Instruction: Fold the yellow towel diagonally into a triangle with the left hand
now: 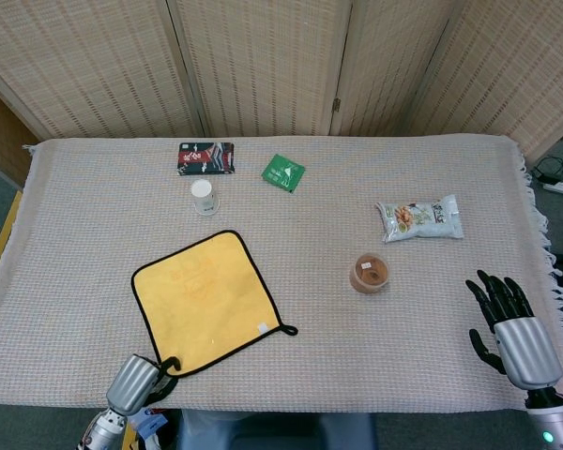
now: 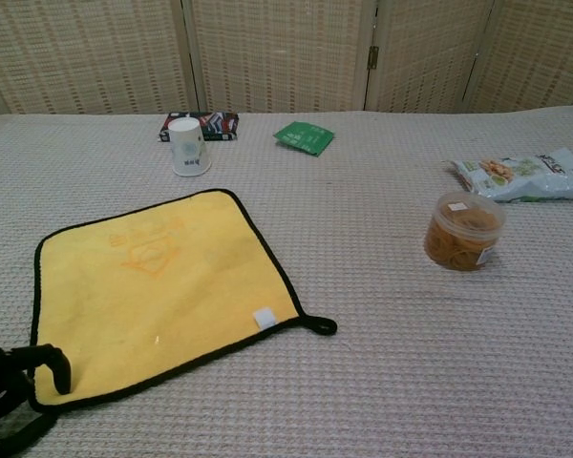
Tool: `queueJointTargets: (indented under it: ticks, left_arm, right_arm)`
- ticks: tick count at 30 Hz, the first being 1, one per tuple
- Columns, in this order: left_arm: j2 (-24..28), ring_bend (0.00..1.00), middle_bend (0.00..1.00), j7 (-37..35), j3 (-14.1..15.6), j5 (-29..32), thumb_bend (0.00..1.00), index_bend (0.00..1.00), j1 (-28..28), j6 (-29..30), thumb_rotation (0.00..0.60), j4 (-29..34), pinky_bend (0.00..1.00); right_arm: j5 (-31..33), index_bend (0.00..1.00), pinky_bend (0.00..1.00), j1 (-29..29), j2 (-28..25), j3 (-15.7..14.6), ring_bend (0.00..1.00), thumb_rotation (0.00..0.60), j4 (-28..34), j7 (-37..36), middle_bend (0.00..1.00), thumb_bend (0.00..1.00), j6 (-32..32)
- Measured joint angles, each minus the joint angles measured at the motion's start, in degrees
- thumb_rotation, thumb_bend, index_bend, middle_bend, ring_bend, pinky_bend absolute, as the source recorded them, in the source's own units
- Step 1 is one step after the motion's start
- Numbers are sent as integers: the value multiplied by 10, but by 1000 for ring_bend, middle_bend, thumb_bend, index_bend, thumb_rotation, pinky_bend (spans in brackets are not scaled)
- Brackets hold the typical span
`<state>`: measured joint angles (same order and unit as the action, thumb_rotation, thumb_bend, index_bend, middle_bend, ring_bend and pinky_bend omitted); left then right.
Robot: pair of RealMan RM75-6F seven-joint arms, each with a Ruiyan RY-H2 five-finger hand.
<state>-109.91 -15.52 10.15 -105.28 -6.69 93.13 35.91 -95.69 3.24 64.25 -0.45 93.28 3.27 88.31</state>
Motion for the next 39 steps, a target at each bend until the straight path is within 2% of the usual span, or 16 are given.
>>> queueJointTargets:
  ticks: [8,15,22,30,39]
  left_arm:
    - [-20,1000,1000,-13,-8,9,430,635,-4,18,600,-34,1000]
    - [-25,1000,1000,-25,-21,15,467,655,-13,54,600,-44,1000]
    - [-17,1000,1000,-20,-44,25,484,652,-44,63,600,-23,1000]
    - [-5,1000,1000,3,-79,35,484,640,-109,38,600,13,1000]
    - [-7,1000,1000,17,-120,64,484,633,-187,-44,600,18,1000]
  right_arm:
    - [3,0,0,0,0,1,0,600,0,2,0,513,-1]
    - [3,0,0,0,0,1,0,600,1,2,0,513,-3]
    - [2,0,0,0,-3,0,0,600,0,-3,0,513,-1]
    - [8,0,0,2,-3,1,0,600,0,-7,0,513,-9]
    - [27,0,0,5,-10,4,0,600,-2,-27,0,513,-22]
